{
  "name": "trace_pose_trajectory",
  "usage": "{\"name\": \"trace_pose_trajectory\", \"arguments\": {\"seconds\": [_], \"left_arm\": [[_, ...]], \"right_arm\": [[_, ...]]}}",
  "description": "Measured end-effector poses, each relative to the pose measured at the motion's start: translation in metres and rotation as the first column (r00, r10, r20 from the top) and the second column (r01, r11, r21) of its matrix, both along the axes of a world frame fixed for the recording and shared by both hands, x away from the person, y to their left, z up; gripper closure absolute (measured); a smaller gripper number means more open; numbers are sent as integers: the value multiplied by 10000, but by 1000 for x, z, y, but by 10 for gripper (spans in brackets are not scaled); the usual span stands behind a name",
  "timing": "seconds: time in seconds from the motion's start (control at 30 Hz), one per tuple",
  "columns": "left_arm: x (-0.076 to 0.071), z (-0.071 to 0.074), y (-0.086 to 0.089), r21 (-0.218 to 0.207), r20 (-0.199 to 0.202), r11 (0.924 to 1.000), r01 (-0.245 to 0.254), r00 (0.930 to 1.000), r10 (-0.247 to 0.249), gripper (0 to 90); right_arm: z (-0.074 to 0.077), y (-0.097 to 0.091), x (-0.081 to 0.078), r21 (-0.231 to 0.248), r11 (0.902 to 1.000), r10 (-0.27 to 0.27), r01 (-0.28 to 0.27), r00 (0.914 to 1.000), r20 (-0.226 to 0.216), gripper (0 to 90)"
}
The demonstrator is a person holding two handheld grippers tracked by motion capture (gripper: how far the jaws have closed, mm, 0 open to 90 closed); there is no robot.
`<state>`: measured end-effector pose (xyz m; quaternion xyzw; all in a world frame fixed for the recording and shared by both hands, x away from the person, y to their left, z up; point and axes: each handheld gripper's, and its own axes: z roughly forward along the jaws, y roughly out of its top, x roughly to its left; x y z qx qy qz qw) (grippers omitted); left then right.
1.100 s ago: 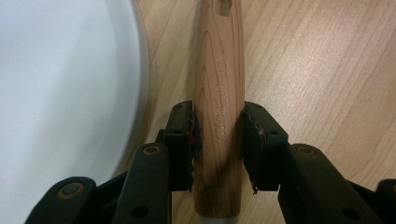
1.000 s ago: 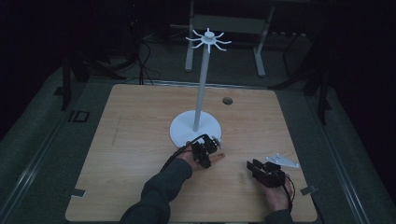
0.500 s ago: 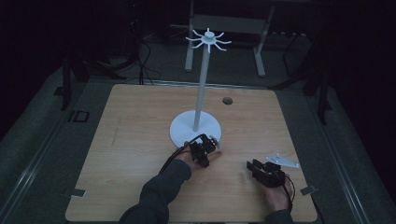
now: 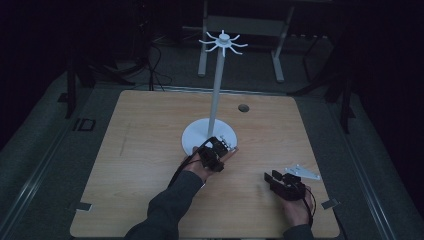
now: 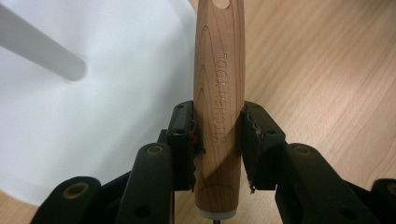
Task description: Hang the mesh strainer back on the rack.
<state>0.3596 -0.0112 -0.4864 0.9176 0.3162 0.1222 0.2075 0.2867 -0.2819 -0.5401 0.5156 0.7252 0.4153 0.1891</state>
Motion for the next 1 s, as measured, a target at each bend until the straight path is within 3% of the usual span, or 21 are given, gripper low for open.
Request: {"name": "trace_pose_trajectory", "arguments": {"seconds": [0.1, 0.27, 0.53, 0.87, 1.0], "left_arm": [[-1, 8, 5, -353, 399, 9988, -324, 9986, 338, 675], [-1, 16, 11, -726, 744, 9957, -579, 9952, 633, 675], [-2, 23, 14, -1127, 1083, 9903, -814, 9897, 937, 675], [-6, 36, 22, -1857, 1710, 9748, -1234, 9729, 1558, 675], [-6, 38, 23, -1935, 1750, 9734, -1227, 9719, 1573, 676]], "right_arm": [[0, 0, 0, -23, 10000, -79, 79, 10000, 56, 584], [0, 1, 0, -58, 9999, -90, 90, 9999, 54, 576], [0, 0, 0, -95, 9999, -95, 95, 10000, 21, 574], [-2, 1, 0, -166, 9998, -80, 81, 10000, 41, 559], [-2, 2, -1, -169, 9998, -86, 89, 9998, 164, 565]]}}
